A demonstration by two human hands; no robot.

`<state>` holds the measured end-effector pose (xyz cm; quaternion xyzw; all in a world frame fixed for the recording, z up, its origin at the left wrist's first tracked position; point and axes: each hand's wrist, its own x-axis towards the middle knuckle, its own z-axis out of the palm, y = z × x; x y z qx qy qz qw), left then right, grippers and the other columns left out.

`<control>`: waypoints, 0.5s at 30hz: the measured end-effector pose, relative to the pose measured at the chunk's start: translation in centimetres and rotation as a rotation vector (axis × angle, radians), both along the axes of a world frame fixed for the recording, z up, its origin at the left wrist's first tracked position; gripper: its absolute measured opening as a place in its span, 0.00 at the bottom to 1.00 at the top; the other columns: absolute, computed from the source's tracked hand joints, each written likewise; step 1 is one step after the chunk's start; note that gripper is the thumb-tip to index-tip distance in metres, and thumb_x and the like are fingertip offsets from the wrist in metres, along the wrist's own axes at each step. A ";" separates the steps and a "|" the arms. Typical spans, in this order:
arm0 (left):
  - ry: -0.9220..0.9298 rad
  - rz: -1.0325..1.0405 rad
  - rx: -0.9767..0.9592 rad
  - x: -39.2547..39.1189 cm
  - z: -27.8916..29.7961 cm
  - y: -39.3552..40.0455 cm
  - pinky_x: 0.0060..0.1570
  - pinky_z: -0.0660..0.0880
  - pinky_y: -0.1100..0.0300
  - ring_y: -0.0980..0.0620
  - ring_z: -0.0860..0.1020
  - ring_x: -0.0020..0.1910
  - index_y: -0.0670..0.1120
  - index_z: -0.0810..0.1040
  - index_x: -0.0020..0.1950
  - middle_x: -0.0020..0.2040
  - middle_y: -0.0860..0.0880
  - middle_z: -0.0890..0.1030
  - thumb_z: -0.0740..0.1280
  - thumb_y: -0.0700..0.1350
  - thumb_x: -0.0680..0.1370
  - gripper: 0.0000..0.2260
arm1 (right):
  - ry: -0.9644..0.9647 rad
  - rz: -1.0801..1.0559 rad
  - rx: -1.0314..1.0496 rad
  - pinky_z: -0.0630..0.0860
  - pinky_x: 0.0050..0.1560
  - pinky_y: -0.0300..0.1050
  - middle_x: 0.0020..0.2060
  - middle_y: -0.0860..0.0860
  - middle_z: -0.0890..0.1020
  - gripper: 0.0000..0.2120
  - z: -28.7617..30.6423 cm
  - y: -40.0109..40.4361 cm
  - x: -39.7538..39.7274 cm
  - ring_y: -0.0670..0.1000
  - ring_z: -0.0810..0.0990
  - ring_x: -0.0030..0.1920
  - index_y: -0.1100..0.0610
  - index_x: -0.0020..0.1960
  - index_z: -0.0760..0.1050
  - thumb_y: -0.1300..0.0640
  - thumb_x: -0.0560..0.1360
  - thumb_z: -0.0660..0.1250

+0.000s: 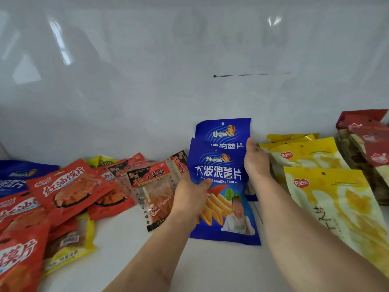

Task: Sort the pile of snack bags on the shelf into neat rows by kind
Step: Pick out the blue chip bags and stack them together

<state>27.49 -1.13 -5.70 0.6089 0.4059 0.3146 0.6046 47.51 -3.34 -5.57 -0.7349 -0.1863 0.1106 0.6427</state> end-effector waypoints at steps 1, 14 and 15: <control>0.001 0.005 0.004 0.4 0.0 -0.2 0.33 0.77 0.63 0.54 0.84 0.45 0.51 0.74 0.62 0.51 0.52 0.84 0.69 0.49 0.80 0.12 | -0.002 0.012 -0.006 0.74 0.39 0.42 0.42 0.47 0.80 0.22 0.2 -0.1 -0.2 0.49 0.81 0.43 0.56 0.52 0.73 0.38 0.82 0.52; 0.097 0.127 0.099 4.1 -1.9 -0.2 0.49 0.83 0.49 0.50 0.81 0.55 0.53 0.68 0.64 0.59 0.49 0.80 0.71 0.53 0.78 0.18 | -0.172 -0.019 -0.310 0.76 0.39 0.44 0.50 0.51 0.82 0.28 -1.8 0.5 0.1 0.50 0.81 0.41 0.57 0.60 0.70 0.34 0.75 0.64; 0.104 0.124 0.101 4.1 -1.8 -0.1 0.49 0.83 0.50 0.50 0.82 0.55 0.53 0.69 0.63 0.59 0.50 0.80 0.71 0.53 0.78 0.18 | -0.184 -0.016 -0.299 0.75 0.38 0.43 0.52 0.52 0.83 0.27 -1.9 0.5 0.1 0.50 0.80 0.41 0.57 0.61 0.70 0.35 0.75 0.65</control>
